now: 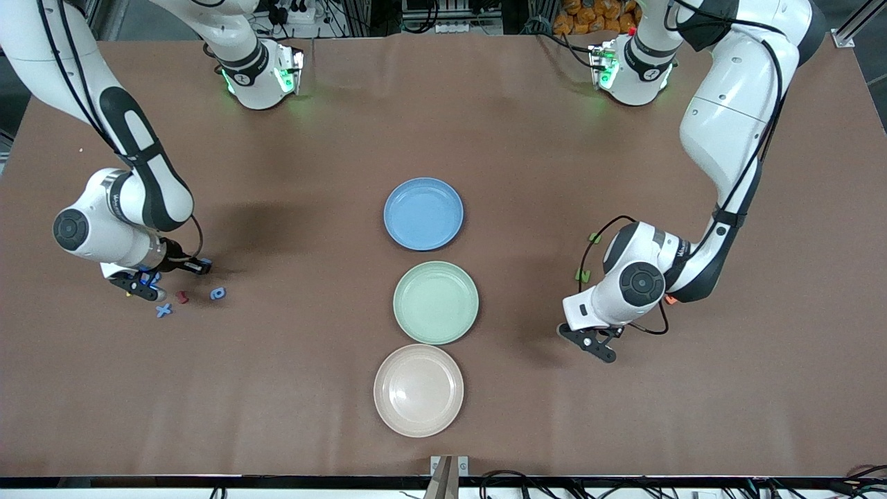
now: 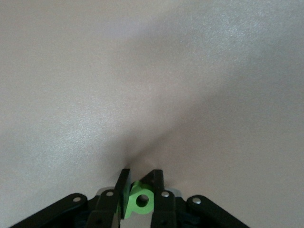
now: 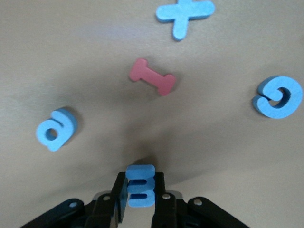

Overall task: Sort letters by color into matching plates
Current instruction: 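Grasp the green P with the left gripper while the right gripper grasps blue E, then drop the green P on the green plate while the right gripper drops E on blue, then move both grippers back to the remaining letters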

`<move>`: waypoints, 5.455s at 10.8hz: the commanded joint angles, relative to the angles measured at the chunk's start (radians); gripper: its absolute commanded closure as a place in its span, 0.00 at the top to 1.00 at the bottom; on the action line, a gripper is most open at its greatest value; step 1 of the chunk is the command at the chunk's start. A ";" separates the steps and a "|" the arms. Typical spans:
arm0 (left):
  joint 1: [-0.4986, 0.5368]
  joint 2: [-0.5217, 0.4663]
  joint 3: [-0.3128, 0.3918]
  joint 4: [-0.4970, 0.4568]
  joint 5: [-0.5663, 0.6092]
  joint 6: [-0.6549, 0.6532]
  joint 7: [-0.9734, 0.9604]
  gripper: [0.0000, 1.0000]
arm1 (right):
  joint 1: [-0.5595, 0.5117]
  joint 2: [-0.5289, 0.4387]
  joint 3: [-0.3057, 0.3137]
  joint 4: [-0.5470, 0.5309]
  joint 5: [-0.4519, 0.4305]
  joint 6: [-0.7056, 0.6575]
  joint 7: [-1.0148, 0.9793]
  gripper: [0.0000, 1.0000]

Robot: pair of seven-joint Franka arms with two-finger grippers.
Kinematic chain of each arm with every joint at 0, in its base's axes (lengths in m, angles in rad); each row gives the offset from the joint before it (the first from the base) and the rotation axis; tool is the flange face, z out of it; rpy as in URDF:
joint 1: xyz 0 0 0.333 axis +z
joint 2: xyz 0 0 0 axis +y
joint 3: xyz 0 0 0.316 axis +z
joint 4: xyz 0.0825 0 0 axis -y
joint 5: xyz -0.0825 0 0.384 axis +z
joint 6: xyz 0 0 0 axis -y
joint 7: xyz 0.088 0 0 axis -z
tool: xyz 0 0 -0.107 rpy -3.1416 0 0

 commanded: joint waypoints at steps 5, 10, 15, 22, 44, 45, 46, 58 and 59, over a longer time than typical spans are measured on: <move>-0.007 -0.011 0.007 0.015 0.039 0.004 -0.036 0.00 | 0.129 -0.001 0.007 0.250 -0.008 -0.369 0.060 0.00; -0.013 -0.031 -0.003 0.018 0.025 0.000 -0.111 0.00 | 0.268 -0.014 0.015 0.264 -0.003 -0.372 0.141 0.00; -0.062 -0.040 -0.049 0.034 0.025 0.000 -0.385 0.00 | 0.436 -0.050 0.055 0.278 0.024 -0.356 0.226 0.00; -0.113 -0.041 -0.144 0.046 0.028 0.016 -0.697 0.00 | 0.584 -0.041 0.254 0.219 0.063 -0.130 0.630 0.00; -0.204 -0.017 -0.049 0.029 0.059 0.115 -0.681 1.00 | 0.091 -0.256 0.302 0.050 -0.019 -0.245 0.112 1.00; -0.188 -0.038 -0.051 0.009 0.059 0.060 -0.638 1.00 | 0.035 -0.248 0.302 0.050 -0.032 -0.238 0.001 1.00; -0.161 -0.078 -0.054 -0.059 0.061 0.059 -0.625 1.00 | -0.002 -0.238 0.297 0.051 -0.074 -0.216 -0.105 1.00; 0.051 -0.255 -0.060 -0.456 0.085 0.256 -0.300 1.00 | -0.143 0.088 0.268 0.174 -0.270 0.026 -0.442 0.71; 0.063 -0.255 -0.062 -0.460 0.085 0.256 -0.295 1.00 | -0.146 0.098 0.265 0.181 -0.270 0.026 -0.444 0.70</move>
